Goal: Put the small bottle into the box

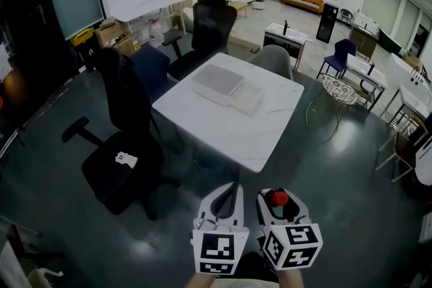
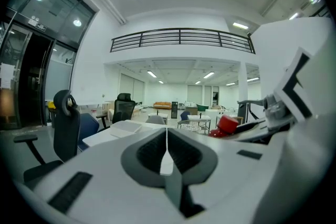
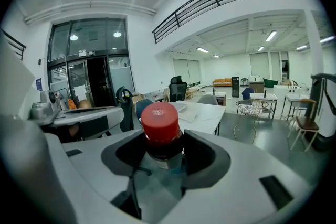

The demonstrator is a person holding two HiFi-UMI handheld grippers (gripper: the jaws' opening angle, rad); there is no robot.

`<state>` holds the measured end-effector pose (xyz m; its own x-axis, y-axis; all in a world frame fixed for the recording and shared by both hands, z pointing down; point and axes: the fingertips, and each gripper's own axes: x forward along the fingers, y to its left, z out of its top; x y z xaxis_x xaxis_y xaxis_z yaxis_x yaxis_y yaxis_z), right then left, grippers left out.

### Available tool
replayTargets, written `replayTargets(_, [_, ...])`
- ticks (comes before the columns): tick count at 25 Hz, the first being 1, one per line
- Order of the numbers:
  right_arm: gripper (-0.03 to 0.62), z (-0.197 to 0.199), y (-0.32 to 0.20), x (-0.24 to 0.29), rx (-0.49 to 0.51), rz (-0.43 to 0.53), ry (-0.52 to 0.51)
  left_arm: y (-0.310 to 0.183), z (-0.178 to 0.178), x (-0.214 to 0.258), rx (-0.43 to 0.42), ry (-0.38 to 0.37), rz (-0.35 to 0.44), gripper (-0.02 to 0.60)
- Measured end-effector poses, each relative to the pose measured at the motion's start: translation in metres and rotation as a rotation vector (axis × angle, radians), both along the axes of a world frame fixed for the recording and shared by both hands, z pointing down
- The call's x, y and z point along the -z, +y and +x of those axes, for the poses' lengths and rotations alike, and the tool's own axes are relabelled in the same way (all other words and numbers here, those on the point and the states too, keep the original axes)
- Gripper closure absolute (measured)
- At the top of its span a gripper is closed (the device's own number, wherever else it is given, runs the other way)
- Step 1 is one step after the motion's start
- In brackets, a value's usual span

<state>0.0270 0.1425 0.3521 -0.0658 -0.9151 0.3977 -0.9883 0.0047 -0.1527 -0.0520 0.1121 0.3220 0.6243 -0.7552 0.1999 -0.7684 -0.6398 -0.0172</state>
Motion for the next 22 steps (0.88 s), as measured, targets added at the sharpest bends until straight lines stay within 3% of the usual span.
replayTargets(14, [0.367,0.008,-0.079,-0.010,0.050,-0.041,-0.005,-0.073,0.003,-0.012,0.049,-0.012,-0.040,0.561])
replayTargets(22, [0.367,0.030,-0.151,-0.014,0.098,-0.042,-0.015,-0.141,0.026,-0.013,0.095,-0.019,-0.036,0.561])
